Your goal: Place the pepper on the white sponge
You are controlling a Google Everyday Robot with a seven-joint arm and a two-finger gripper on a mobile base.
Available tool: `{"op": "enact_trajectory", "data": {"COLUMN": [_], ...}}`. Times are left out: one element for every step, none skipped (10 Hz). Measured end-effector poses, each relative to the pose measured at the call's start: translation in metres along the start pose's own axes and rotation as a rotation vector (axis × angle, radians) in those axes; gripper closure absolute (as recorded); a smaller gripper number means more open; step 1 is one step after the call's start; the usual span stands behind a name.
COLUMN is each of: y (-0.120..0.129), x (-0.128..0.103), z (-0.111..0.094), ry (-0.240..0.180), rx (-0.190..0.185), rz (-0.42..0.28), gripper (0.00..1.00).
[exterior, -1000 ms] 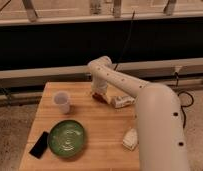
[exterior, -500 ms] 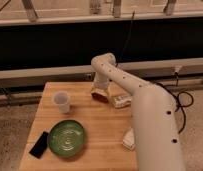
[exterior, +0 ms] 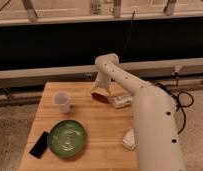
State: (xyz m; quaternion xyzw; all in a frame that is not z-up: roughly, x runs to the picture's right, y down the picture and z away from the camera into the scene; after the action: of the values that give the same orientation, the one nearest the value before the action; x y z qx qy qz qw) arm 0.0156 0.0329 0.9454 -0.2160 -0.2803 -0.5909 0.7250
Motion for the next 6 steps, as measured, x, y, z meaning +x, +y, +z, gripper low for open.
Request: {"op": "enact_trajectory", "data": {"y": [0.001,0.002,0.004,0.006,0.009,0.009], "x": [0.003,0.005,0.005,0.007,0.008,0.006], "z": [0.002,0.005,0.009,0.012,0.017,0.020], "ry": [0.005,0.006,0.005,0.004,0.001,-0.008], "rx": [-0.001,-0.003,-0.008,-0.012,-0.017,-0.025], "rz": [-0.027,-0.040,-0.052,-0.065,-0.080,-0.093], "gripper": [0.20,0.20,0.20,0.20,0.20,0.20]}}
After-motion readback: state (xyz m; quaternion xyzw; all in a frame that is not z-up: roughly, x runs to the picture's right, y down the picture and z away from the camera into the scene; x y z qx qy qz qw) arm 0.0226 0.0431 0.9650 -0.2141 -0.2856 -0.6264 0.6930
